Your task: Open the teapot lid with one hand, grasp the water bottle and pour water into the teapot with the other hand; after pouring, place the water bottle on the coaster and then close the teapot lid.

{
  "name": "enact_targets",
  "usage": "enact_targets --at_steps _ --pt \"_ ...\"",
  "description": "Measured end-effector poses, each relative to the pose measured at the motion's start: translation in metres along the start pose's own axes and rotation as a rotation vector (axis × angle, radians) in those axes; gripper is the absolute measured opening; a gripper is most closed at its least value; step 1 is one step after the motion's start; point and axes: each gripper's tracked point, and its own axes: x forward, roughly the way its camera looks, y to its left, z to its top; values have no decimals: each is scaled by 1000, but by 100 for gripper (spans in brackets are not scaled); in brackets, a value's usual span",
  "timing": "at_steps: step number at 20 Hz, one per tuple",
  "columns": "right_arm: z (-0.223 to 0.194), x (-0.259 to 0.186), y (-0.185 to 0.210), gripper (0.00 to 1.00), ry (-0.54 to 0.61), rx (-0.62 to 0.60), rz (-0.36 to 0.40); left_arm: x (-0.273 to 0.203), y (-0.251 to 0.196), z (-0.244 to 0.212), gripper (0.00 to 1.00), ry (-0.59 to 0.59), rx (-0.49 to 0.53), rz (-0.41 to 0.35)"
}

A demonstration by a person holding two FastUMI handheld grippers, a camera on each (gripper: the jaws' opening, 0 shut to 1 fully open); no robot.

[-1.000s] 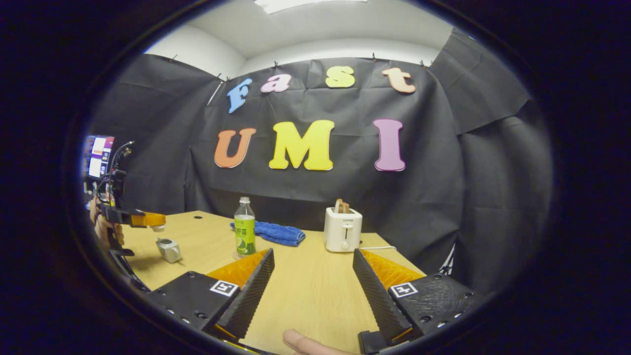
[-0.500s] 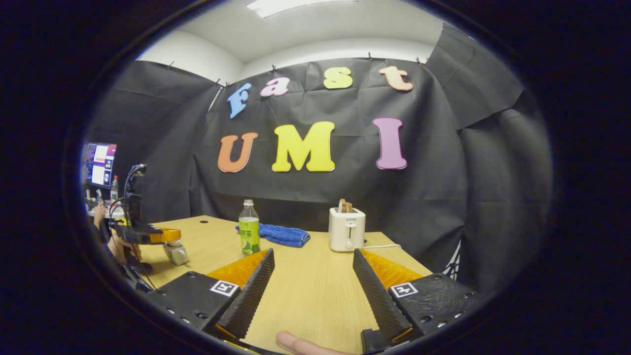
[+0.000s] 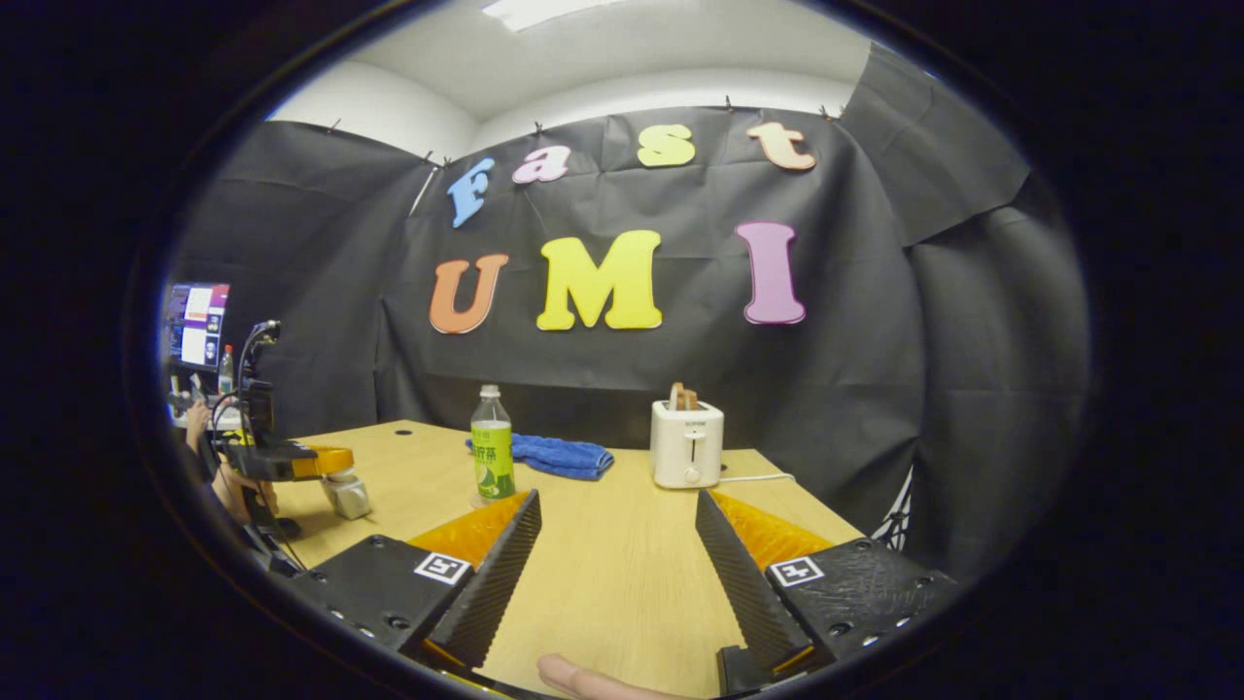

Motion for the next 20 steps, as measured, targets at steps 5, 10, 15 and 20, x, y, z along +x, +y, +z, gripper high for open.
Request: enact_targets --at_steps 5,10,15,20 --pt "1 -3 5 96 3 -17 7 1 -2 -8 4 19 -13 -6" --pt "0 -3 6 98 7 -18 6 2 -6 -5 19 47 -36 -12" --pt "9 -8 10 95 -6 -22 6 -9 -12 23 38 26 -2 7" --pt "27 -18 11 95 -43 -22 11 -43 -42 65 79 -1 62 -14"
